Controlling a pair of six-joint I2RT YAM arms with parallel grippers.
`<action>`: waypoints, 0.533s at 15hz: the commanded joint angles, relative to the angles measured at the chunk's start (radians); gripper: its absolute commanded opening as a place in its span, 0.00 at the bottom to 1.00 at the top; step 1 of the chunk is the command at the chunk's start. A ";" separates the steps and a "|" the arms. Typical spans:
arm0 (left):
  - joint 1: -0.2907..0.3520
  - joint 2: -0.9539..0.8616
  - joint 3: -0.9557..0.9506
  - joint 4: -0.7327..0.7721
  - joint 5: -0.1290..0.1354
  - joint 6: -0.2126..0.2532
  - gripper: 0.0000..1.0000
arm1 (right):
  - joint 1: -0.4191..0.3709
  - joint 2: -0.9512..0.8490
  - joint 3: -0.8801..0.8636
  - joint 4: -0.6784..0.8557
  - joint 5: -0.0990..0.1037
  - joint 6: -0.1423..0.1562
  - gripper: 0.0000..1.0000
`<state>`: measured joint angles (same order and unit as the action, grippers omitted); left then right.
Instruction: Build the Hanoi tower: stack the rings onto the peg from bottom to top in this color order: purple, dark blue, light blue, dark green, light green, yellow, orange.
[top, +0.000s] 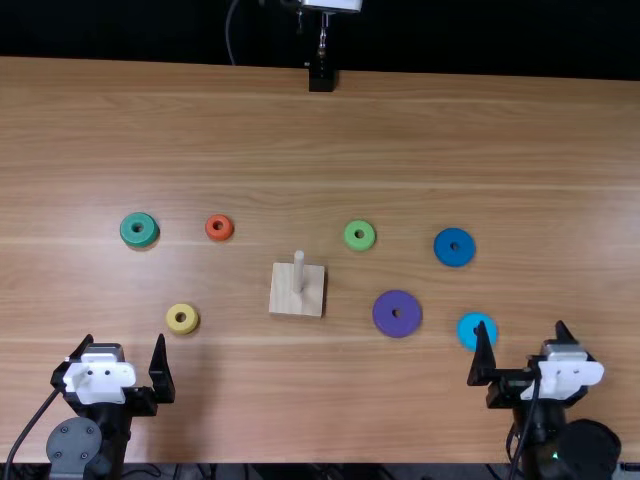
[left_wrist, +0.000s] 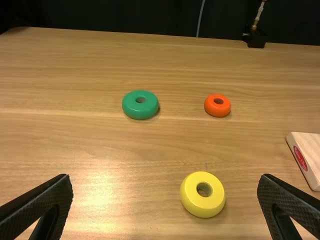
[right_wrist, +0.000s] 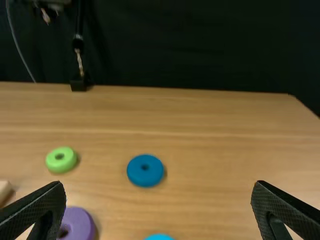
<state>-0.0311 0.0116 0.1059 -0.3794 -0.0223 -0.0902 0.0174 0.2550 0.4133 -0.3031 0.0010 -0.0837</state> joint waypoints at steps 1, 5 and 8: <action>0.005 -0.012 -0.106 -0.083 -0.002 0.006 1.00 | 0.035 0.086 0.088 -0.007 0.005 -0.001 1.00; 0.005 -0.012 -0.106 -0.083 -0.002 0.006 1.00 | 0.164 0.429 0.320 -0.007 0.006 -0.008 1.00; 0.005 -0.012 -0.106 -0.083 -0.002 0.006 1.00 | 0.276 0.655 0.430 -0.085 0.003 -0.012 1.00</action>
<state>-0.0311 0.0116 0.1059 -0.3798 -0.0227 -0.0910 0.2588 0.8879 0.8047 -0.3874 0.0044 -0.0929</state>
